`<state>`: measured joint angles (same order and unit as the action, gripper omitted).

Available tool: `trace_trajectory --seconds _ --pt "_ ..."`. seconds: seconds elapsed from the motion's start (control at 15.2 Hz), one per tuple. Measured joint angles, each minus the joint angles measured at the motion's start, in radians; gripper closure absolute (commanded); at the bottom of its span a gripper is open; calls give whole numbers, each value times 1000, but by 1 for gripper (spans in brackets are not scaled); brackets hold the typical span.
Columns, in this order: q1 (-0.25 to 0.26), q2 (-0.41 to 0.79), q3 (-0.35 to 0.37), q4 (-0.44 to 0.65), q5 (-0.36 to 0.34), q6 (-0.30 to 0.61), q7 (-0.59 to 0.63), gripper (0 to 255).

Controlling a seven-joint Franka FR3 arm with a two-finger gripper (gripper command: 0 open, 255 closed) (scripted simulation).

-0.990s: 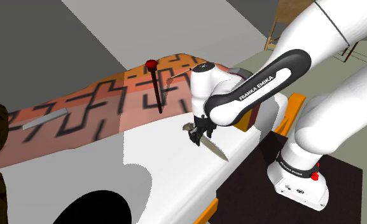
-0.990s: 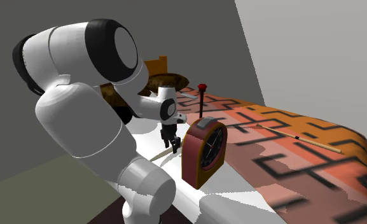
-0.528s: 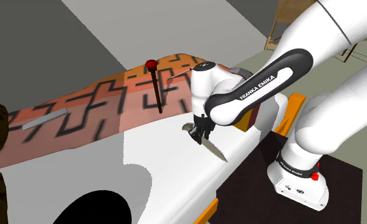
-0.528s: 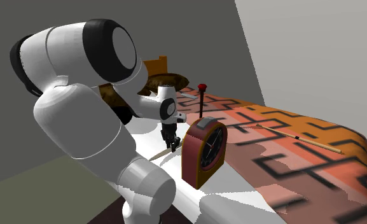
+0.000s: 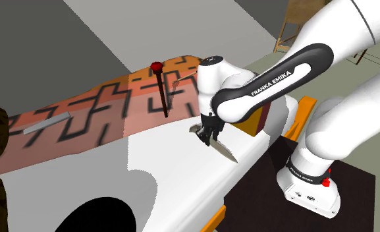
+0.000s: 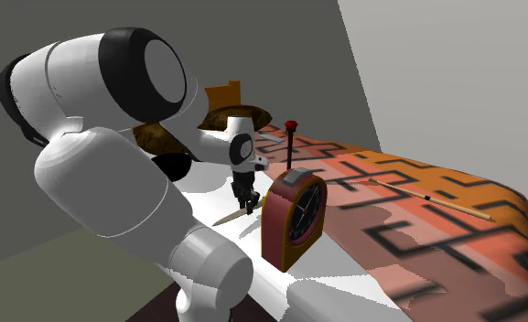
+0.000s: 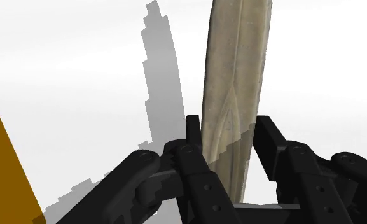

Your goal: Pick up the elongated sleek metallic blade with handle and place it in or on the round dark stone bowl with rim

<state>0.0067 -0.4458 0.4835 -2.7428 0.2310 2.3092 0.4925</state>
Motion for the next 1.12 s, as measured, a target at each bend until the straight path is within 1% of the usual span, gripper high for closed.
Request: trace_trajectory --seconds 0.73,1.12 --pt "12 -109 -42 76 -2 -184 -14 255" --pt "10 -138 -60 141 -12 -278 -15 255"
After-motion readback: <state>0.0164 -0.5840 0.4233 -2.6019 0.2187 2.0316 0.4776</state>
